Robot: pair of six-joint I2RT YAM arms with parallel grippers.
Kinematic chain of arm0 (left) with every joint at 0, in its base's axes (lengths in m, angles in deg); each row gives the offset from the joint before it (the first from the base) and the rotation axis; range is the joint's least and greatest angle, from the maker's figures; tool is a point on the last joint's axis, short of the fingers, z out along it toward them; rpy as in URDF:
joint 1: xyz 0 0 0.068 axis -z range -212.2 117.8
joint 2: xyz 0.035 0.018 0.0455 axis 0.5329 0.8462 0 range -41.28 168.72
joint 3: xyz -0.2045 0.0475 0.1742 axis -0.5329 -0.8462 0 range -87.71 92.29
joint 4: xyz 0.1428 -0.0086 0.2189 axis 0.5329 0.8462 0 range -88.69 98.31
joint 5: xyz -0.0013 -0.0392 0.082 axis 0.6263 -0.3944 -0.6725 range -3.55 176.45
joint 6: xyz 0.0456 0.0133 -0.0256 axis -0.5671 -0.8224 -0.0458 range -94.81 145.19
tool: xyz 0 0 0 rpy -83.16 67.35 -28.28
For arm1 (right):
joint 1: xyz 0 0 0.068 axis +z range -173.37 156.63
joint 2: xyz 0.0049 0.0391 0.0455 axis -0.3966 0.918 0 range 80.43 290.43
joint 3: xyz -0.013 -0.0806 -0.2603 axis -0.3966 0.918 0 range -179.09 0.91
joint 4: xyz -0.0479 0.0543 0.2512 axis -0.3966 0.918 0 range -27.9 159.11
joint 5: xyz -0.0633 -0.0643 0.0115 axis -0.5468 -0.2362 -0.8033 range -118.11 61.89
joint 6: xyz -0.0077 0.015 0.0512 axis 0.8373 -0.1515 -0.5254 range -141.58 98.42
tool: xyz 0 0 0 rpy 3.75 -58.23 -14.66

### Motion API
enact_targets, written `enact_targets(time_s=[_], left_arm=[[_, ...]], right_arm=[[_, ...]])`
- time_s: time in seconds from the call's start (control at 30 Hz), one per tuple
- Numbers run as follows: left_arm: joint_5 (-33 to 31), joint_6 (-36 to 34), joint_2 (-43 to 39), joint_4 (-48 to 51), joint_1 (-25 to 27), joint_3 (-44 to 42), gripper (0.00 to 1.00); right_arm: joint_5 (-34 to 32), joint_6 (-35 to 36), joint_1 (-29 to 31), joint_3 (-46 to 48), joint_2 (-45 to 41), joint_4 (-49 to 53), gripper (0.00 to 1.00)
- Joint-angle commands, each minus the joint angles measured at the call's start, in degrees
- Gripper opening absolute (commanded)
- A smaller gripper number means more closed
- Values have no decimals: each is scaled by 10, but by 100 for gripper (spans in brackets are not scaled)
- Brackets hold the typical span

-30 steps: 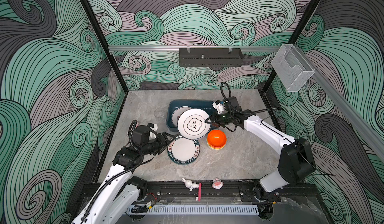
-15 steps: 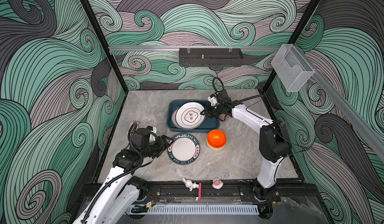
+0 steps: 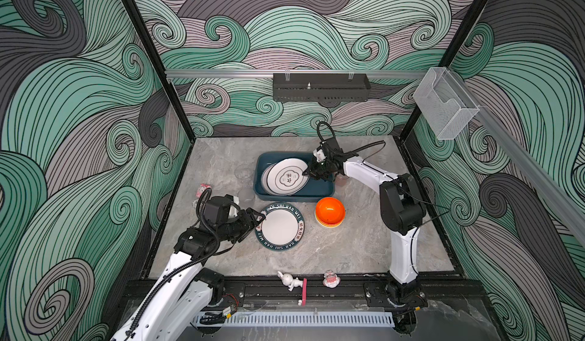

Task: Place the mixed dishes into the plastic bin
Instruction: 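Lower the plate into the teal bin and open the right gripper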

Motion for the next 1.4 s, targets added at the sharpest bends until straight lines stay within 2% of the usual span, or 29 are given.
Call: enact_targets(time_s=[0.0, 0.9, 1.13, 1.37], left_arm=[[-8, -5, 8, -6, 3, 0, 69], [-5, 0, 30, -23, 3, -10, 69], [-5, 2, 32, -26, 3, -10, 69], [-5, 3, 33, -26, 2, -10, 69]], right_arm=[[5, -14, -2, -20, 8, -35, 0], [10, -21, 10, -54, 76, -53, 0], [-1, -15, 11, -67, 88, -26, 16], [-24, 3, 12, -82, 85, 23, 17]])
